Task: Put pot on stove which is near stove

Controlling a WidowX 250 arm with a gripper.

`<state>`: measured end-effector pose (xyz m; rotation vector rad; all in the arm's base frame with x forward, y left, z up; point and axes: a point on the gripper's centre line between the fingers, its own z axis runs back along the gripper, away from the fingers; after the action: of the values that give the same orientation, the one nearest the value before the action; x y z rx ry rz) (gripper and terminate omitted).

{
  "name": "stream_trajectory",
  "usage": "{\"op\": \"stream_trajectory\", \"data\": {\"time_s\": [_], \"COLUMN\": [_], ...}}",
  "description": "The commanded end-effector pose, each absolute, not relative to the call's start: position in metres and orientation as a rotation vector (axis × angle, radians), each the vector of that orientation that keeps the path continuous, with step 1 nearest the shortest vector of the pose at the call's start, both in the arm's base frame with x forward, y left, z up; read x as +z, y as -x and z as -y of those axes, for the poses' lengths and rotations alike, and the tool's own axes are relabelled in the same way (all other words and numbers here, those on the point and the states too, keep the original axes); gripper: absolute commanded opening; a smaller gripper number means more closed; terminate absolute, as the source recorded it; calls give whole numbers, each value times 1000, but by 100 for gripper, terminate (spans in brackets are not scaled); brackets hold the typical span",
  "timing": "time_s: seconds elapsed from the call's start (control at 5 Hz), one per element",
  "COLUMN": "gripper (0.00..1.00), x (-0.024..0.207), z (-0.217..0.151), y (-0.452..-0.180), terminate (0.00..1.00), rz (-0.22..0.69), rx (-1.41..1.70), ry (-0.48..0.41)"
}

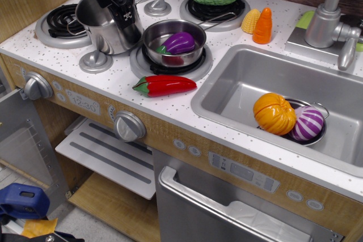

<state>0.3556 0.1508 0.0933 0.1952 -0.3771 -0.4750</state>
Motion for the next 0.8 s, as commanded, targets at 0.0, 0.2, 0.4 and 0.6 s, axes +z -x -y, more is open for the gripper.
{"op": "stream_trajectory", "data": {"time_s": [0.0,0.2,0.4,0.6], "gripper": [100,100,100,100], "x": [93,87,83,77], "z": [-151,-154,-160,-167], "y": [-356,-358,-359,-360], "terminate": [0,0,0,0], "rz": [377,389,401,417], "rx": [-475,-475,-500,-521], "ry": [-195,-197,-237,-238]}}
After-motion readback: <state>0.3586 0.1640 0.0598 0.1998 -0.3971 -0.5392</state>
